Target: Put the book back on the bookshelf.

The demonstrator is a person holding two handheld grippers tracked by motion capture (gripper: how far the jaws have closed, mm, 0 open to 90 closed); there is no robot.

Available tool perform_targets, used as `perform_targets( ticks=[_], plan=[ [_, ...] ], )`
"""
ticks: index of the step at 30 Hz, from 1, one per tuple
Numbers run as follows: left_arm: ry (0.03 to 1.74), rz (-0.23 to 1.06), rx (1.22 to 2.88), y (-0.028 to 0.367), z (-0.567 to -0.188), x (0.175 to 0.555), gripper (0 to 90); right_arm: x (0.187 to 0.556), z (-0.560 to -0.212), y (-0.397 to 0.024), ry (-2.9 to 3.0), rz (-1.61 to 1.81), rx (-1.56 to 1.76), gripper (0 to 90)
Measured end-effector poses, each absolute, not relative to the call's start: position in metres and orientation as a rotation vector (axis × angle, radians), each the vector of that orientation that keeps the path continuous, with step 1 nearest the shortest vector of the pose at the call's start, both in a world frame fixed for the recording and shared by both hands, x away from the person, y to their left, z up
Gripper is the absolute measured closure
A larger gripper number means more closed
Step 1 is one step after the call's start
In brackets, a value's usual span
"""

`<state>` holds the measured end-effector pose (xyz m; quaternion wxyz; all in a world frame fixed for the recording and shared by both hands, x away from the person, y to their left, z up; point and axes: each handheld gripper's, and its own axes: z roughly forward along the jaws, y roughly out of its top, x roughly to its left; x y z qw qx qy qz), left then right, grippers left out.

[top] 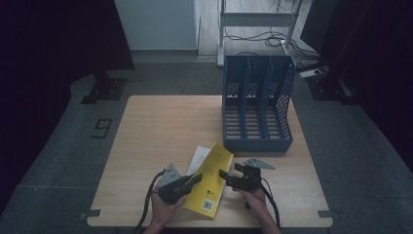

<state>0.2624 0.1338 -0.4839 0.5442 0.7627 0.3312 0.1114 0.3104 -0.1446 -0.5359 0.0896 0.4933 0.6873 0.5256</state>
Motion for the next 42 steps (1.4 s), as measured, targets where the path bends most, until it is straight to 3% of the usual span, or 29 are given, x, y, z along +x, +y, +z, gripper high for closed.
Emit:
perform_targets(
  ticks=[18, 28, 42],
  plan=[
    [0.771, 0.220, 1.801, 0.135, -0.482, 0.262, 86.3, 0.312, -0.540, -0.141, 2.092, 1.715, 1.490, 20.3],
    [0.784, 0.101, 1.795, 0.147, -0.488, 0.274, 85.7, 0.310, -0.538, -0.144, 2.081, 1.704, 1.530, 29.9],
    [0.790, 0.049, 1.806, 0.153, -0.489, 0.278, 85.9, 0.305, -0.530, -0.151, 2.023, 1.744, 1.501, 41.9]
  ],
)
